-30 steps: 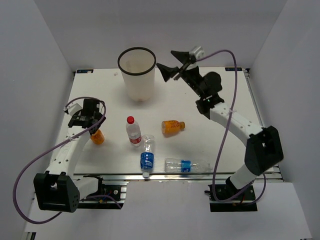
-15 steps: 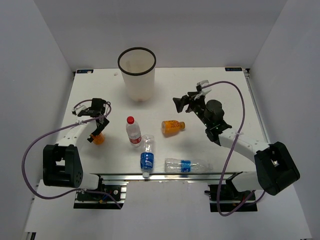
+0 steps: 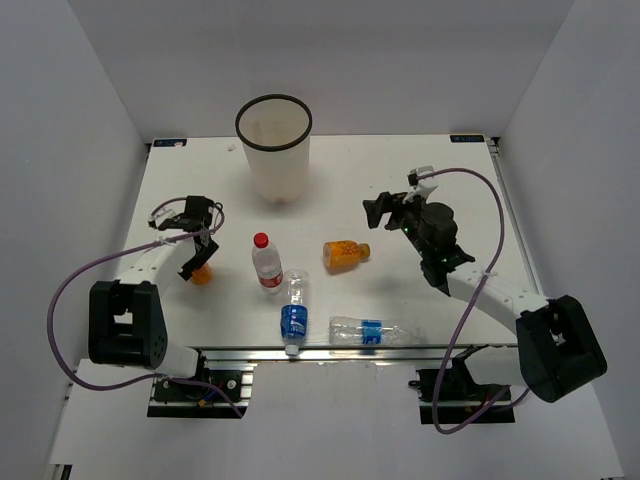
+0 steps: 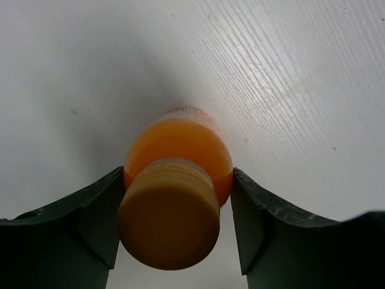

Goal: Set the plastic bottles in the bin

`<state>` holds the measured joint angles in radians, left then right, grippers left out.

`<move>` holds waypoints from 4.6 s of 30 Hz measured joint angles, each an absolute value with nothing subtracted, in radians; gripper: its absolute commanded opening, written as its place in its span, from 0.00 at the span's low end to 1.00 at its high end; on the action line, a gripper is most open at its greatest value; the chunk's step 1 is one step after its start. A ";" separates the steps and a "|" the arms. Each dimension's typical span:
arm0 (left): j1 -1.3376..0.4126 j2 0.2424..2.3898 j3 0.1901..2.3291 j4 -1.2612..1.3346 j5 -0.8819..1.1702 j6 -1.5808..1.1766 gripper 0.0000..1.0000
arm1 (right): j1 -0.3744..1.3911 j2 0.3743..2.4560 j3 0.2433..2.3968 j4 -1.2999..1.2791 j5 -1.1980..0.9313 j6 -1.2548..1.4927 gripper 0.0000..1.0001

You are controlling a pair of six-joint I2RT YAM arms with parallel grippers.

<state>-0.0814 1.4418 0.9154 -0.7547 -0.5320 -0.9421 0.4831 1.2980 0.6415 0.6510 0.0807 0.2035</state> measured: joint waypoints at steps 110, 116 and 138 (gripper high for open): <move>-0.737 1.289 1.139 -0.824 -0.558 -0.625 0.04 | 0.379 1.110 0.559 0.357 0.241 0.212 0.89; -0.737 1.294 1.320 -0.792 -0.679 -0.579 0.00 | 0.379 1.110 0.559 0.356 0.241 0.205 0.89; -0.475 1.803 2.170 -0.444 -0.715 -0.191 0.02 | 0.373 1.120 0.558 0.349 0.255 0.185 0.89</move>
<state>-0.4751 1.8027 2.1700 -0.4438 -0.7155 -0.1909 0.3729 1.1202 0.5583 0.3489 0.2554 0.1852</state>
